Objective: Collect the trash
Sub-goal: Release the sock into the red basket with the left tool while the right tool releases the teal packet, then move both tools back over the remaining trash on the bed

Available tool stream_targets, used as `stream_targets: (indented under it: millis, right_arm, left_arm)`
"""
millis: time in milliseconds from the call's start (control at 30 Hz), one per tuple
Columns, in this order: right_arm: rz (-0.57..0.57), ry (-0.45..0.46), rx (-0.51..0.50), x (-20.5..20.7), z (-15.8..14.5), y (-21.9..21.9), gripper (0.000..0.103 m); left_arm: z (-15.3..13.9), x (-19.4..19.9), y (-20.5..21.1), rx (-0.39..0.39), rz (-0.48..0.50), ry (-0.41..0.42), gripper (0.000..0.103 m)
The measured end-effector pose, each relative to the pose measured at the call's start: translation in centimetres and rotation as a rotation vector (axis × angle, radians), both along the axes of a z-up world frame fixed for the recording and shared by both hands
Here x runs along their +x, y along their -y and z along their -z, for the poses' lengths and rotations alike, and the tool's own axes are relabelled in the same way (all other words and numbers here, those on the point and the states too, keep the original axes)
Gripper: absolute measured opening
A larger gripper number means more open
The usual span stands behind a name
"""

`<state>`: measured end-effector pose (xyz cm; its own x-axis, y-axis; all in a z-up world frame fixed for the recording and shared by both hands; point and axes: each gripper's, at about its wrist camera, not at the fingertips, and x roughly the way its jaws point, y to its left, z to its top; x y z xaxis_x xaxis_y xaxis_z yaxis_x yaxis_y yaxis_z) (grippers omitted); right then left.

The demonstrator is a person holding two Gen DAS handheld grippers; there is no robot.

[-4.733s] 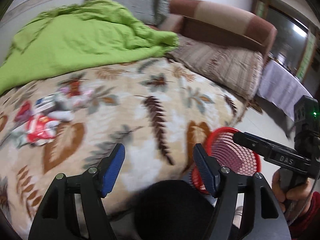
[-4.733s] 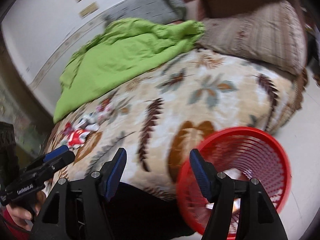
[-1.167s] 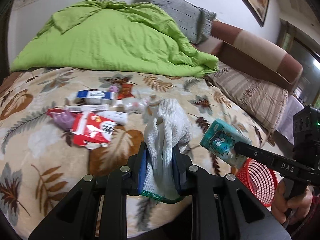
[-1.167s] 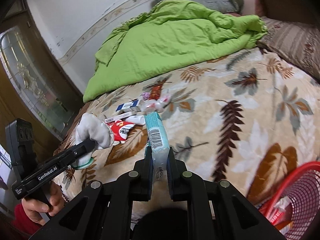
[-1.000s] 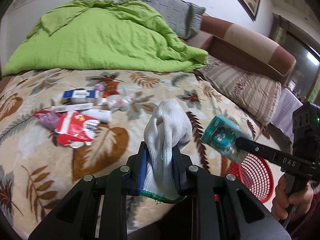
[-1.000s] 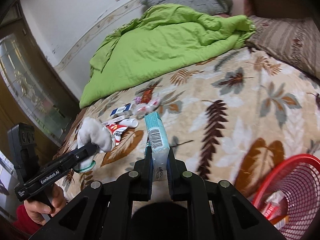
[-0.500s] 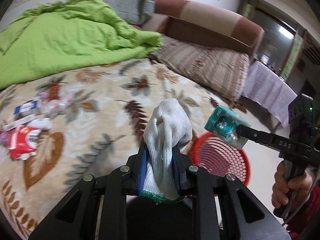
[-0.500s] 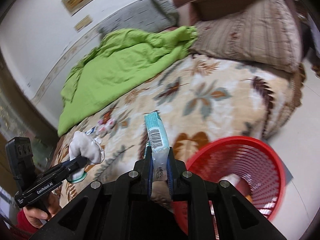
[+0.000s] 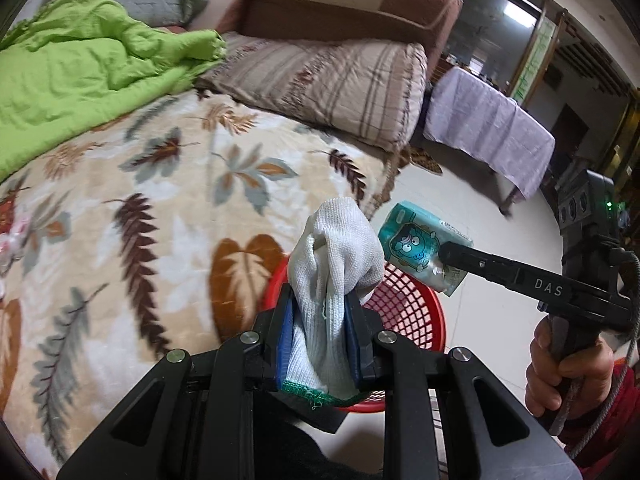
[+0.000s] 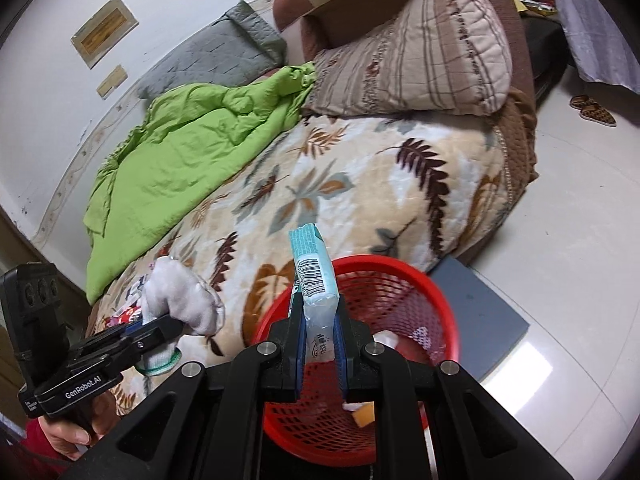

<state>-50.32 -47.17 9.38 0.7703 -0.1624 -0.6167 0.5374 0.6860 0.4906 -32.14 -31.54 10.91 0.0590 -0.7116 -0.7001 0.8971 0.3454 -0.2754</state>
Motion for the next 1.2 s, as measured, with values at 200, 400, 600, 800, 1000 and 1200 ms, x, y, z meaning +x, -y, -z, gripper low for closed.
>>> stream_targets:
  millis: [200, 400, 600, 800, 1000, 1200]
  right_arm:
    - [0.004, -0.027, 0.016, -0.2, 1.0, 0.9, 0.016]
    - [0.014, -0.05, 0.023, 0.2, 1.6, 1.3, 0.036]
    - [0.005, -0.038, -0.005, 0.8, 0.7, 1.0, 0.038]
    - [-0.056, -0.029, -0.012, 3.1, 0.4, -0.7, 0.044]
    - [-0.18, -0.033, -0.021, 7.5, 0.3, -3.9, 0.045]
    - [-0.308, -0.029, -0.079, 12.9, -0.8, -8.2, 0.054]
  left_arm:
    - [1.0, -0.5, 1.8, 0.023, 0.033, -0.019, 0.023]
    - [1.1, -0.7, 2.2, 0.018, 0.042, -0.026, 0.048]
    - [0.6, 0.1, 1.2, 0.006, 0.009, -0.038, 0.054]
    - [-0.3, 2.0, -1.8, -0.009, -0.082, -0.011, 0.058]
    - [-1.1, 4.8, -5.9, -0.023, -0.193, 0.005, 0.058]
    - [-1.0, 8.4, -11.5, -0.037, -0.325, -0.005, 0.058]
